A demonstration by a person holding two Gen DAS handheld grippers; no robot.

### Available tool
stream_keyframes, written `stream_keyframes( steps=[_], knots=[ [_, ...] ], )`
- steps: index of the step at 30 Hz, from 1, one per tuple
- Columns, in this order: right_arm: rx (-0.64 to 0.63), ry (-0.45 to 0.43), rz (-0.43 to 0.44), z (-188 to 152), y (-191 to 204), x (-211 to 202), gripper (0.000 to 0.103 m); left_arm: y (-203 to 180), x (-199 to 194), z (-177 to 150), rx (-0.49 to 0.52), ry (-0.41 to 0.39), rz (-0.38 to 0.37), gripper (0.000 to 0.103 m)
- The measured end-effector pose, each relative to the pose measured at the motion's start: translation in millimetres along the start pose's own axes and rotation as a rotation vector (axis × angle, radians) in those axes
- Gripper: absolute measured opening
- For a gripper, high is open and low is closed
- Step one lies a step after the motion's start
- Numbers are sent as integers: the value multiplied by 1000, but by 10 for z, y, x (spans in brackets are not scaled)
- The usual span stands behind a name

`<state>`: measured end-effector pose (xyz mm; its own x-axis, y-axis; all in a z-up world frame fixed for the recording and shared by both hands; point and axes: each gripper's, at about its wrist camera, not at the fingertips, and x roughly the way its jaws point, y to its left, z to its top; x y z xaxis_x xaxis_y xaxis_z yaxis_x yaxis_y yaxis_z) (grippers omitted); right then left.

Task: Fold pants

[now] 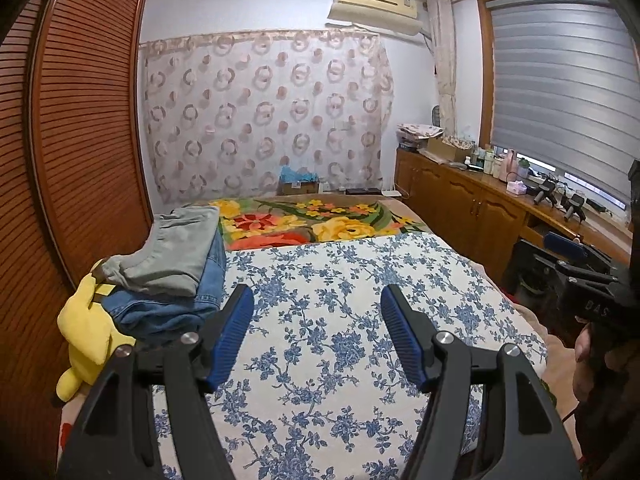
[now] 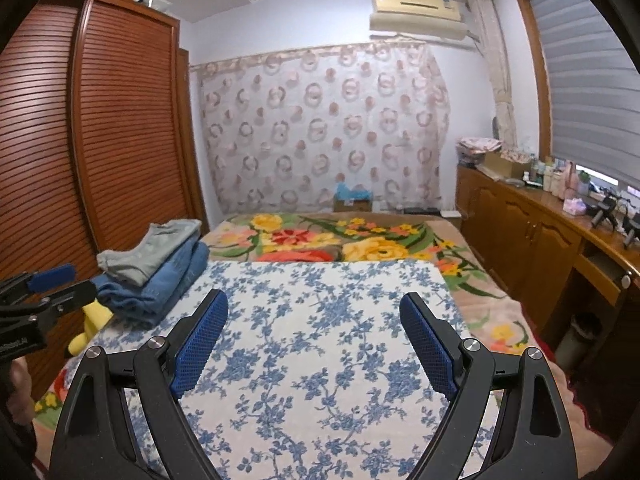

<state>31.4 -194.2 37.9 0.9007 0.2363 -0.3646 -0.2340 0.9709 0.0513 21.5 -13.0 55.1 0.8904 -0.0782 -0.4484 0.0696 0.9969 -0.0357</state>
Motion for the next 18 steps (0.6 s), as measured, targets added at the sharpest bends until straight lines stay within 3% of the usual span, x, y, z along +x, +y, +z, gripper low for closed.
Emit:
stream_keyframes(
  steps=[18],
  knots=[
    [-6,-12,-13,18,-36,-50,90,102,-6,-9,-23,-9,18,67]
  ],
)
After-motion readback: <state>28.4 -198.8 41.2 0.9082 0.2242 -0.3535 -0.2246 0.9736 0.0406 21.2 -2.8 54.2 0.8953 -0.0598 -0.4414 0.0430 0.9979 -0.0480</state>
